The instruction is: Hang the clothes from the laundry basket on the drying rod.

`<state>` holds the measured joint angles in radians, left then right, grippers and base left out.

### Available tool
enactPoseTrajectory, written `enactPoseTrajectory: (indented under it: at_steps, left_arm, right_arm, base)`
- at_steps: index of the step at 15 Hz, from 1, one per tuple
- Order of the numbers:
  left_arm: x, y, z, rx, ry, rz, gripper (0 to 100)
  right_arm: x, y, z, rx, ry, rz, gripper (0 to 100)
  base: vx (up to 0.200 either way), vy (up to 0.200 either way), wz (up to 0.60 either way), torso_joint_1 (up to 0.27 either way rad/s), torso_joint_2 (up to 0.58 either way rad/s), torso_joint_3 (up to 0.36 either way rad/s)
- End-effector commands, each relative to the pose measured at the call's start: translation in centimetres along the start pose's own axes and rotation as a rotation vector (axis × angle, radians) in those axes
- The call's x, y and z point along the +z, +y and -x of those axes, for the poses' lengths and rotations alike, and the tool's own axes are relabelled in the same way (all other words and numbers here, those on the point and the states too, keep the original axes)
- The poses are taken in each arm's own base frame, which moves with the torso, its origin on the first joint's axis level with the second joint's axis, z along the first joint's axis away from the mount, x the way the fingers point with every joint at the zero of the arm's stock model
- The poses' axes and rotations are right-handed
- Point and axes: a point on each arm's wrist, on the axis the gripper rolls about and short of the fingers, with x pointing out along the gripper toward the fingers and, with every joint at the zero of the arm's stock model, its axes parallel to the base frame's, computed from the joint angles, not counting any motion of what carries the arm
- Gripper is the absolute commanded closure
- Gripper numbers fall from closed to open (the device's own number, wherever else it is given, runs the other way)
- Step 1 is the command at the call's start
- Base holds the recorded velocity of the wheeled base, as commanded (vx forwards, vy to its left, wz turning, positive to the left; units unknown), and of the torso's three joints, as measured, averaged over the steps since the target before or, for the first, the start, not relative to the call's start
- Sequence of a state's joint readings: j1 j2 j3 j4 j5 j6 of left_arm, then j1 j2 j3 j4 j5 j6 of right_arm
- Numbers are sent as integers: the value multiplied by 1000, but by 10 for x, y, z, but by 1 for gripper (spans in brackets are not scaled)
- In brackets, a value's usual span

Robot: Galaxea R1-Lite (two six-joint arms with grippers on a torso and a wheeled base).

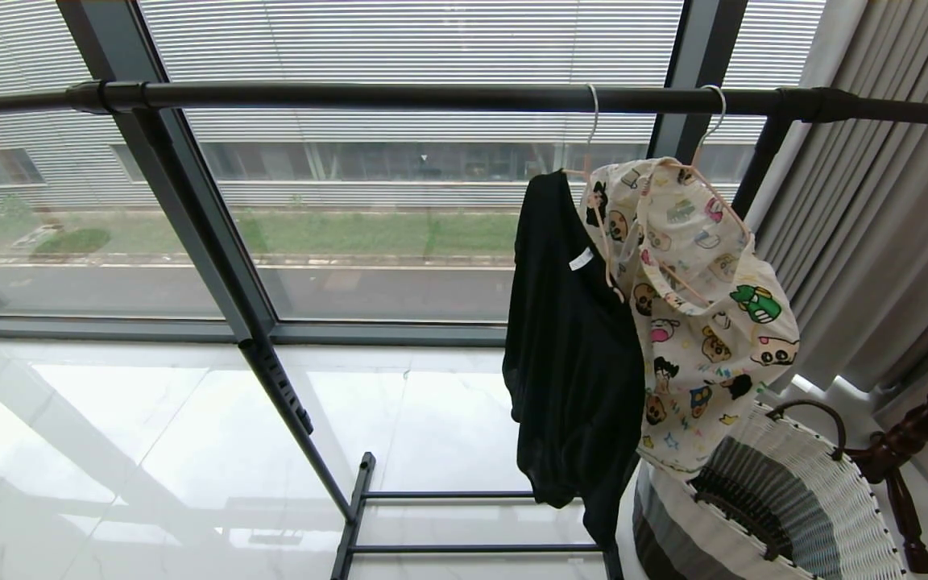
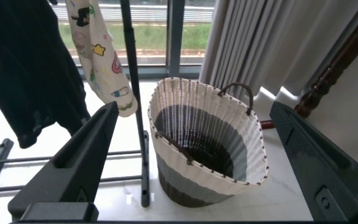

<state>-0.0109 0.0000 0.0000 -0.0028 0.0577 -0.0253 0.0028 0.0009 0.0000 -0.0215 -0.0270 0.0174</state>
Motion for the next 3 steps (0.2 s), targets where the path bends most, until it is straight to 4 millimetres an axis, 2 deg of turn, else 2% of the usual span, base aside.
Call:
enactPoseTrajectory:
  at_steps: [1,3]
  left_arm:
    - [0,0,0,1,0,1,0]
    - [0,0,0,1,0,1,0]
  right_arm:
    - [0,0,0,1,-1,2,0]
    - [0,0,0,1,-1,1,0]
  base:
    - [0,0,0,0,0,0]
    - [0,0,0,0,0,0]
